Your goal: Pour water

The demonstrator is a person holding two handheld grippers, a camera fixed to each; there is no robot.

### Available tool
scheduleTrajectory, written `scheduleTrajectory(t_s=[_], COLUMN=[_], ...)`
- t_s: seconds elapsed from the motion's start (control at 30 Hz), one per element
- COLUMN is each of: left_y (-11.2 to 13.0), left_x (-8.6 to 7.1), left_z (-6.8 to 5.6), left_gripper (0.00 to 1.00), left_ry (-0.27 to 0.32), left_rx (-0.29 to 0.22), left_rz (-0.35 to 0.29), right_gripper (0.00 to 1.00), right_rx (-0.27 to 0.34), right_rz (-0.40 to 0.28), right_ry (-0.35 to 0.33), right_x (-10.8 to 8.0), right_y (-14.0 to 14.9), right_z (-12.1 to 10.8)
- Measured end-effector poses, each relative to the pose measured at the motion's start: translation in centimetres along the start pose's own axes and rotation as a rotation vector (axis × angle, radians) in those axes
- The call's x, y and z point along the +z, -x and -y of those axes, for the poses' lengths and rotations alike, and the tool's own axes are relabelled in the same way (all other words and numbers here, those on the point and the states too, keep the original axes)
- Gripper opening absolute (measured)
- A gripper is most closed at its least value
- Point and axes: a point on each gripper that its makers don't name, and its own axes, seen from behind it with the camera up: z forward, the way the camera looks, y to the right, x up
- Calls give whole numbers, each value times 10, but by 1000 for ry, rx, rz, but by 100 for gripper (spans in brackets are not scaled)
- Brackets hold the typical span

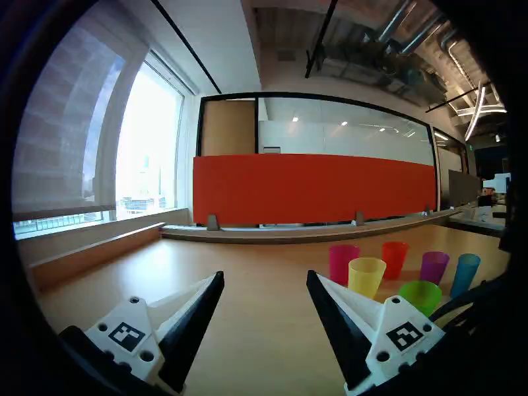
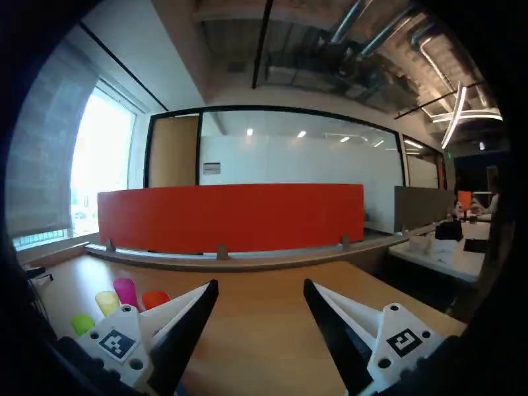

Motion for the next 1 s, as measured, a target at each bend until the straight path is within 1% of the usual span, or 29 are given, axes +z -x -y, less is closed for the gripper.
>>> scheduleTrajectory(t_s=[0.2, 0.3, 0.67, 0.87, 1.0], left_y=[0, 0, 0, 0, 0], left_x=[0, 0, 0, 0, 0], left_z=[0, 0, 0, 0, 0], left_gripper=[93, 92, 93, 92, 93], left_ry=[0, 0, 0, 0, 0], left_rx=[0, 0, 0, 0, 0], left_rz=[0, 0, 0, 0, 0], right_gripper=[100, 100, 100, 100, 100], right_rx=[-47, -54, -15, -4, 16], right_rz=[-12, -11, -38, -48, -55], right_ry=[-19, -19, -55, -76, -91], right_x=[2, 4, 7, 10, 11], right_y=[9, 16, 32, 41, 47], right_z=[9, 11, 17, 20, 24])
